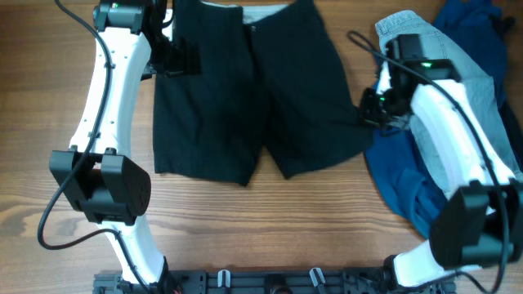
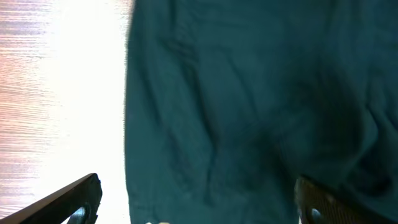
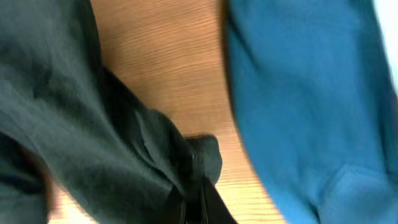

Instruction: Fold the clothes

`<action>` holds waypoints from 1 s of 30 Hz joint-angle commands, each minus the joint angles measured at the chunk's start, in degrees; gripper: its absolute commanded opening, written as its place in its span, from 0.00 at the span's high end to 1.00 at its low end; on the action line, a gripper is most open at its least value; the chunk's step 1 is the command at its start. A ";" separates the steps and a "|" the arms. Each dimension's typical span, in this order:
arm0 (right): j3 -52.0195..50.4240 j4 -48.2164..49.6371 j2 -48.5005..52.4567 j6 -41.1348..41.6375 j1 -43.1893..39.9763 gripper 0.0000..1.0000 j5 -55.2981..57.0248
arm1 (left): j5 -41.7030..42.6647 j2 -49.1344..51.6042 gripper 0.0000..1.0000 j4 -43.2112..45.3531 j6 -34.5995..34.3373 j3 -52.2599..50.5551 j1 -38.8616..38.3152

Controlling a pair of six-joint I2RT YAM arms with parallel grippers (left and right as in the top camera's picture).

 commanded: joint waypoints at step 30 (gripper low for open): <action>-2.38 7.58 -0.57 -10.08 6.73 0.15 -10.80 | -1.90 25.90 0.11 46.51 17.68 -0.46 1.29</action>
